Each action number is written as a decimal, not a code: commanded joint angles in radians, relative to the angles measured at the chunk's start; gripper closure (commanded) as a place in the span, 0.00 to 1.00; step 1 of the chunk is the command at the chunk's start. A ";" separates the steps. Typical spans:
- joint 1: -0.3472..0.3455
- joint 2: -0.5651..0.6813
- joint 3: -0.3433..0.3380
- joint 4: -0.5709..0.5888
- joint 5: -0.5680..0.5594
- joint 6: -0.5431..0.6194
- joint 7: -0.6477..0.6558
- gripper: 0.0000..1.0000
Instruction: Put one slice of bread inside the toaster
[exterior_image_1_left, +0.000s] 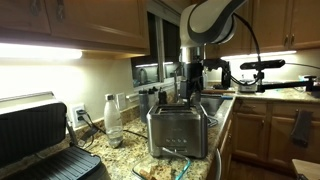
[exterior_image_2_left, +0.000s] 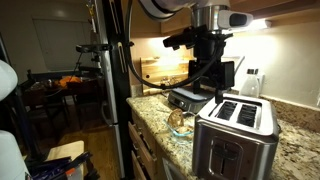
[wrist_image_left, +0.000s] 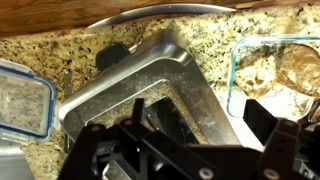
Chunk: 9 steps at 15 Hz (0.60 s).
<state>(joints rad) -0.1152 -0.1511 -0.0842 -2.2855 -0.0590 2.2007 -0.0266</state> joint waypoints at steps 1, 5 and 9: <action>0.024 0.041 0.013 0.040 -0.005 -0.015 -0.005 0.00; 0.042 0.083 0.031 0.071 -0.006 -0.020 -0.006 0.00; 0.057 0.109 0.045 0.083 -0.005 -0.025 -0.008 0.00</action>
<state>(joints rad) -0.0715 -0.0561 -0.0416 -2.2204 -0.0590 2.1989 -0.0270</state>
